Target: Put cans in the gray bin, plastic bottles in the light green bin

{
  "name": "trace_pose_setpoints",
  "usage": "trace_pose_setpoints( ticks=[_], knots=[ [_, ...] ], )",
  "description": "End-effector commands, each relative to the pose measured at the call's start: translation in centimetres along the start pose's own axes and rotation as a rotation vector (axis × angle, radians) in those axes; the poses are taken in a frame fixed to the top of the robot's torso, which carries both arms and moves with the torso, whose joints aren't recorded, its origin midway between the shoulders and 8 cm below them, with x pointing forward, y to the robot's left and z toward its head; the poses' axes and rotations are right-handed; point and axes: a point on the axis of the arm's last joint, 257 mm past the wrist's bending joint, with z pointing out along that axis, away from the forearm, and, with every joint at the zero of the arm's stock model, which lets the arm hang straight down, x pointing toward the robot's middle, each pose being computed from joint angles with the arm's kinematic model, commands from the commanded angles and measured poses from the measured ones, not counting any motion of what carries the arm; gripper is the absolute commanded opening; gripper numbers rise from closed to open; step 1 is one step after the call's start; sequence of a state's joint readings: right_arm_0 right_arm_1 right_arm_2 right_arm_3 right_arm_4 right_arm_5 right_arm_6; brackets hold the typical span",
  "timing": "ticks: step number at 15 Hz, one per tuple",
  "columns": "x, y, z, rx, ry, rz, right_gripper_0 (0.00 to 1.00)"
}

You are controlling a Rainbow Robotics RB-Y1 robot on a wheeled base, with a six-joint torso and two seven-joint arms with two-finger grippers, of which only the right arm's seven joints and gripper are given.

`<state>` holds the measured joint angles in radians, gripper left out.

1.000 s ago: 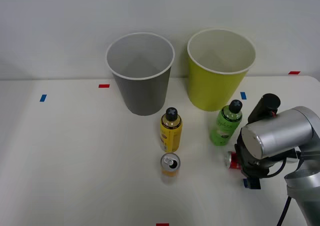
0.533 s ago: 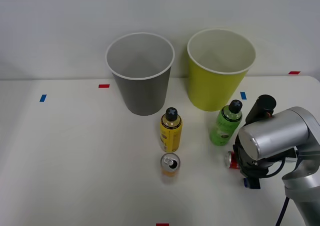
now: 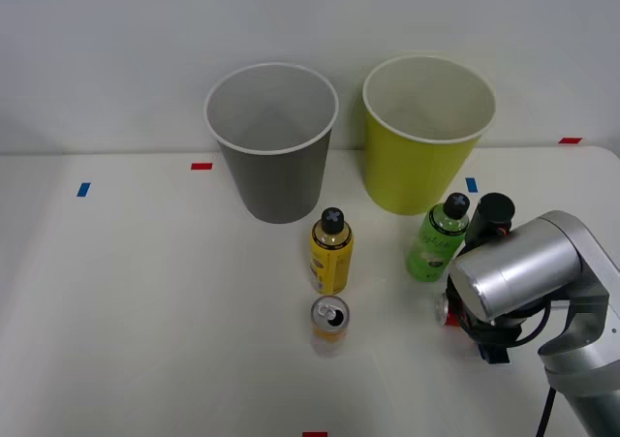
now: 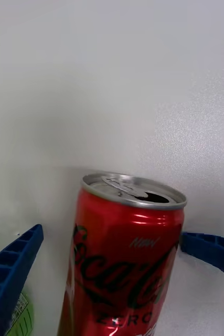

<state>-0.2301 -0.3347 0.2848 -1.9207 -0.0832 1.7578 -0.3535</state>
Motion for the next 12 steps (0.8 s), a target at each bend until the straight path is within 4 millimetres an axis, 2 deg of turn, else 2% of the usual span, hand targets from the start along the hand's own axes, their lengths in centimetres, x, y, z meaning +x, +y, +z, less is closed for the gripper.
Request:
trace_pose_setpoints(
  ticks=[1, 7, 12],
  knots=[
    [0.0, 0.1, 0.0, -0.002, -0.002, -0.02, 0.0],
    [-0.6, 0.9, -0.2, -0.026, -0.015, -0.045, 0.0],
    [-2.7, 1.8, -1.0, -0.062, -0.055, -0.095, 0.0]
  ],
)
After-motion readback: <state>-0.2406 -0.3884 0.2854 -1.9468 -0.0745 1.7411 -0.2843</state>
